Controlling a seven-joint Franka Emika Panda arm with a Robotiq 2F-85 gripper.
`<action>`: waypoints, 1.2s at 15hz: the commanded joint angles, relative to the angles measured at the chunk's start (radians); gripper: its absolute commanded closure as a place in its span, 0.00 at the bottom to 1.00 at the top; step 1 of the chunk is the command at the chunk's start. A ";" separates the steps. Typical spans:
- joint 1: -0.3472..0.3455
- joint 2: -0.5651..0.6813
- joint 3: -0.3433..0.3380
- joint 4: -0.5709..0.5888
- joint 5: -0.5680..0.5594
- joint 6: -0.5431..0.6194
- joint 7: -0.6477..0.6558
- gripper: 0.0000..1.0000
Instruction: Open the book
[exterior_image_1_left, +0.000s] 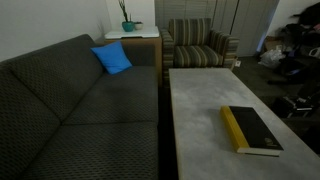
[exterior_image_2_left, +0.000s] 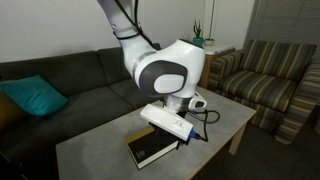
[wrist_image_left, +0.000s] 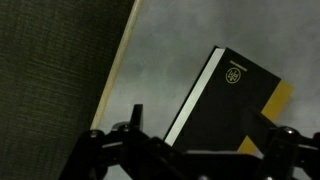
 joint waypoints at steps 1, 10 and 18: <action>-0.017 0.028 0.019 0.038 -0.039 -0.012 0.040 0.00; 0.000 0.126 0.026 0.133 -0.064 -0.027 0.079 0.00; 0.006 0.206 0.028 0.242 -0.098 -0.028 0.135 0.00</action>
